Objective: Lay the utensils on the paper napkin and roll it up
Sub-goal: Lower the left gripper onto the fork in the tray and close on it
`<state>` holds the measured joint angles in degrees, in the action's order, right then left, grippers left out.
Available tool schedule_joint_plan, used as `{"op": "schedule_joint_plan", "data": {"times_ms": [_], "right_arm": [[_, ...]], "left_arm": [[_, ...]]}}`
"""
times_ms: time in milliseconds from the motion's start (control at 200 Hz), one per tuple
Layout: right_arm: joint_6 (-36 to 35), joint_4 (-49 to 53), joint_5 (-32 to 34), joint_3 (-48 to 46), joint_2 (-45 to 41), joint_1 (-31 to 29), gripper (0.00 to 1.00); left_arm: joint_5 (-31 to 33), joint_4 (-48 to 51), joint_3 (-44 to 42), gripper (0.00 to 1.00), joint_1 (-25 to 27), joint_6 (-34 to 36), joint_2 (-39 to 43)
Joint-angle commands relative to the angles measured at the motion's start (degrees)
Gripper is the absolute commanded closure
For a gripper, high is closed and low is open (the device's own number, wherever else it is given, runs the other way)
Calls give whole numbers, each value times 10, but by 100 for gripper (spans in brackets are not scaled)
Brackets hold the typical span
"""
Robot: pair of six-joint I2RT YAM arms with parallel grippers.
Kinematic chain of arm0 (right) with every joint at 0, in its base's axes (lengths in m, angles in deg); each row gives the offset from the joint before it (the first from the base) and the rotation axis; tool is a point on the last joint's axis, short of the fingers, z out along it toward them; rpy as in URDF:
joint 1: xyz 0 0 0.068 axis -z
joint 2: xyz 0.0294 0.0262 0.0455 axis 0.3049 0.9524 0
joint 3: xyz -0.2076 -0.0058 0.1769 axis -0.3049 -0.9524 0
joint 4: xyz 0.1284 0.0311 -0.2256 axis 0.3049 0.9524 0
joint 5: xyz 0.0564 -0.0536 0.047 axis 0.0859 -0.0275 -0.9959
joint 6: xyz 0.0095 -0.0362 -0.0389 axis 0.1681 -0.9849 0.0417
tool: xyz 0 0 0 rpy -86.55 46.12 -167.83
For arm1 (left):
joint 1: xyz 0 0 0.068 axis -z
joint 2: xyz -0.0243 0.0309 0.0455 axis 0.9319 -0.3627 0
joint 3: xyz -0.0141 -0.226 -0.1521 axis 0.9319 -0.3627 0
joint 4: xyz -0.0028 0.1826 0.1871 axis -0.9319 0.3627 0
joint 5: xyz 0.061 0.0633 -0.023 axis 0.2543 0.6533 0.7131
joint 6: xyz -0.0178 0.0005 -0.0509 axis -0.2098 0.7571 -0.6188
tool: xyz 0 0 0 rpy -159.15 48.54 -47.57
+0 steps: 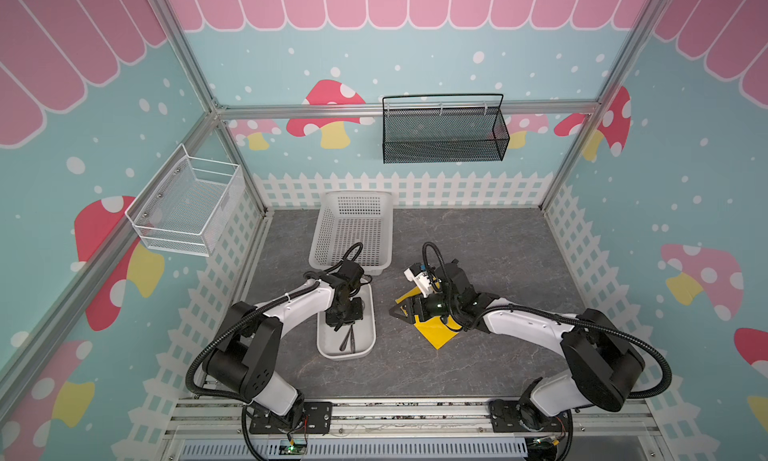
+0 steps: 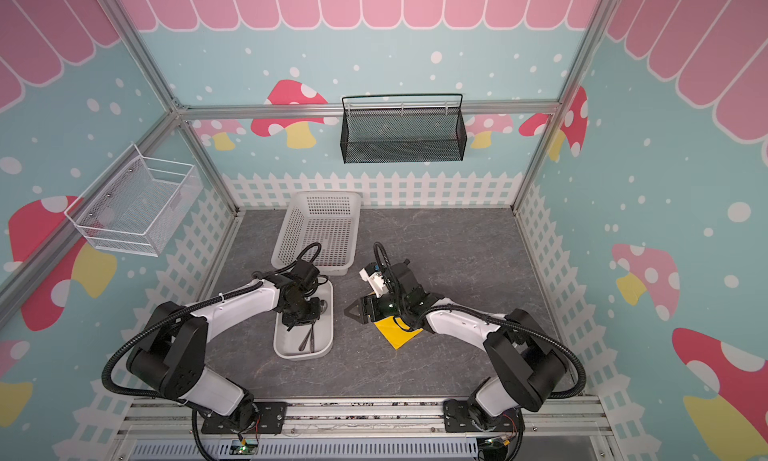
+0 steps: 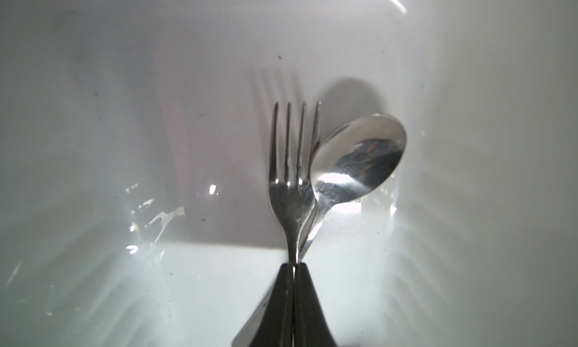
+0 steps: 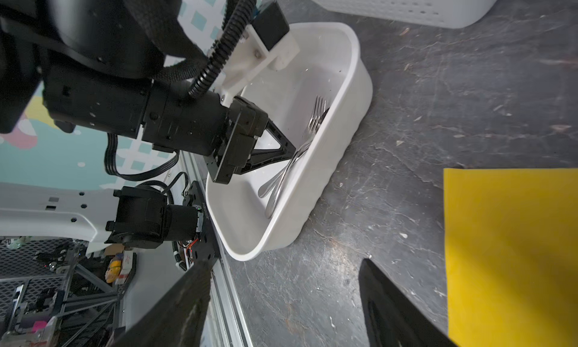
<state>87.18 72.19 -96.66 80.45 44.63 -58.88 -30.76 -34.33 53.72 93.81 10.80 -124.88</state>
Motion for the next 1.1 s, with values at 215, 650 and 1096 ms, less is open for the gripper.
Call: {"op": "schedule_joint_plan", "data": {"times_ms": [215, 650, 1096], "right_arm": [[-31, 29, -3, 49, 39, -21, 24], [-45, 75, 10, 91, 89, -43, 24], [-53, 102, 44, 104, 87, -45, 21]], "left_arm": [[-12, 2, -6, 85, -29, 20, 17], [-39, -23, -13, 78, -27, 5, -28], [-43, -18, -9, 95, -24, 13, -26]]}}
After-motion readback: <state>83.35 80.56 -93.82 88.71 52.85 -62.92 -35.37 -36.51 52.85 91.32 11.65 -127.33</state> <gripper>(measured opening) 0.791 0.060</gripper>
